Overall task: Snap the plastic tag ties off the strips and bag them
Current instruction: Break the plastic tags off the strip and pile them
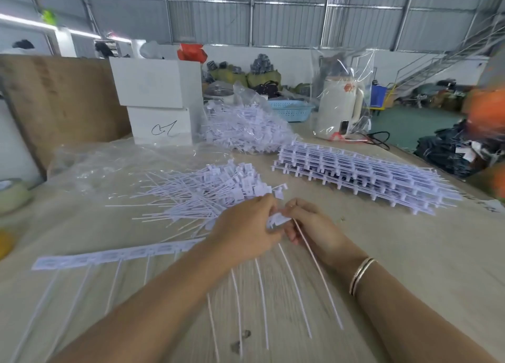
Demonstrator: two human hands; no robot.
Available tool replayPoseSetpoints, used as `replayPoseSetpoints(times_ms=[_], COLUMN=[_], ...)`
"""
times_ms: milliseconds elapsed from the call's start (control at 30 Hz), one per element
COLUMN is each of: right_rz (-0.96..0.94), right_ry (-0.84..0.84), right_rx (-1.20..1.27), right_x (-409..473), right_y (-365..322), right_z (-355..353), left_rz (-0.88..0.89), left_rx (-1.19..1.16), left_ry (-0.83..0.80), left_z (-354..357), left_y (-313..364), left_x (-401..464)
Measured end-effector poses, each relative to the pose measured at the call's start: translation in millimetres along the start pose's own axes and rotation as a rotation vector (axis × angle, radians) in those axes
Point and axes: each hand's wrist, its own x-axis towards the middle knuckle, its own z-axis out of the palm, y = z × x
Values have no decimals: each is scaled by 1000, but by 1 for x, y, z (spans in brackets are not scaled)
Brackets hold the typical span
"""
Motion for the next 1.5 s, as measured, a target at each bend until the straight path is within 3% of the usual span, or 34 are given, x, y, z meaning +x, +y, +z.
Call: replayPoseSetpoints(times_ms=[200, 367, 467, 567, 700, 800, 967, 1133, 1300, 1400, 1500], right_rz=[-45, -57, -41, -33, -62, -110, -245, -271, -194, -191, -126], right_ry=[-145, -107, -126, -150, -166, -178, -175, -209, -180, -123, -108], right_rx=[-262, -300, -279, -286, -318, -337, -326, -132, 153, -307, -580], right_x=[-5, -5, -5, -6, -7, -9, -7, -4, -2, -1, 2], right_y=[0, -2, -2, -2, -2, -1, -2, -1, -4, -1, 4], right_z=[5, 1, -2, -1, 0, 1, 3, 4, -5, -7, -1], left_rz=[-3, 5, 37, 62, 76, 86, 54, 84, -26, -59, 6], left_rx=[-168, -243, -84, 111, 133, 25, -407, -576, -894, -796, -351], left_ry=[163, 10, -29, 97, 131, 87, 61, 80, 164, 203, 194], left_z=[15, 9, 5, 7, 12, 10, 6, 5, 2, 4, 9], left_y=[-11, -20, -27, -25, -27, -34, -33, -31, -33, -36, -35], left_x=[-9, -16, -21, -18, -13, -15, -13, -12, -11, -14, -15])
